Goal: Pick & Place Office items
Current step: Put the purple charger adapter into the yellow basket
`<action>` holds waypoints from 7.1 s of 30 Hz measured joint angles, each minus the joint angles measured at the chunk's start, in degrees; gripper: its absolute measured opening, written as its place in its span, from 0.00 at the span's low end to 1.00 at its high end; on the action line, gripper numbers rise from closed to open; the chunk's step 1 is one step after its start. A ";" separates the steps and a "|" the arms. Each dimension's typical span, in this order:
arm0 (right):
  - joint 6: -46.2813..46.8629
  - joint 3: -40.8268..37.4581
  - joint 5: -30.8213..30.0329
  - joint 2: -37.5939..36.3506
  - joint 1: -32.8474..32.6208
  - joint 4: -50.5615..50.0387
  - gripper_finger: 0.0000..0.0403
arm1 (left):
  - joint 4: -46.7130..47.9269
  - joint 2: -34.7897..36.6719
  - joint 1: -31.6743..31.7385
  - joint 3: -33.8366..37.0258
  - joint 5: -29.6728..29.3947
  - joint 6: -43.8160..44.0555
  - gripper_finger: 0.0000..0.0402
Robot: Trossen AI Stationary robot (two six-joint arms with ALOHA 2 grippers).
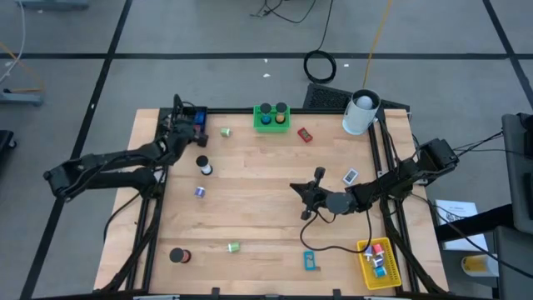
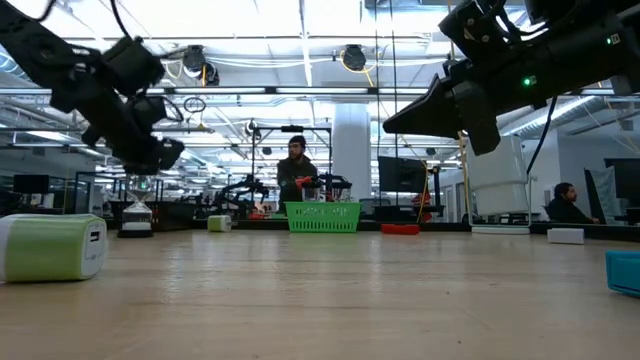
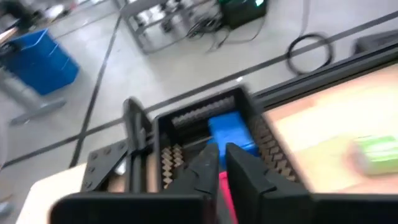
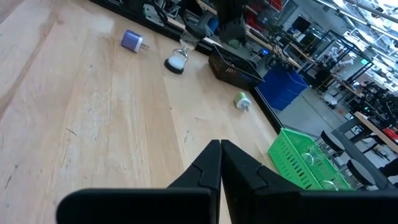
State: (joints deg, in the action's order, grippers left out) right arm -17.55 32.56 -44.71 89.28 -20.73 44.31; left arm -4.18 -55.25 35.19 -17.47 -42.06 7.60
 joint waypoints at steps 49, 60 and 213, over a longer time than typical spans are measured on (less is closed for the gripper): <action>18.24 0.00 12.04 0.01 6.36 -0.42 0.01 | -34.69 -17.58 -39.17 -1.92 37.53 -4.53 0.07; 18.19 0.00 12.02 0.00 6.38 -1.33 0.01 | -27.04 -17.56 -41.72 -9.59 36.12 -2.35 0.08; 20.59 -4.39 33.09 12.04 10.16 34.71 0.66 | -71.15 -47.33 -44.15 -7.57 39.40 -5.53 0.36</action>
State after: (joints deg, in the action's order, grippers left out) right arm 3.04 28.17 -11.62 101.32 -10.57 79.03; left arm -75.33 -102.59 -8.95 -25.05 -2.66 2.06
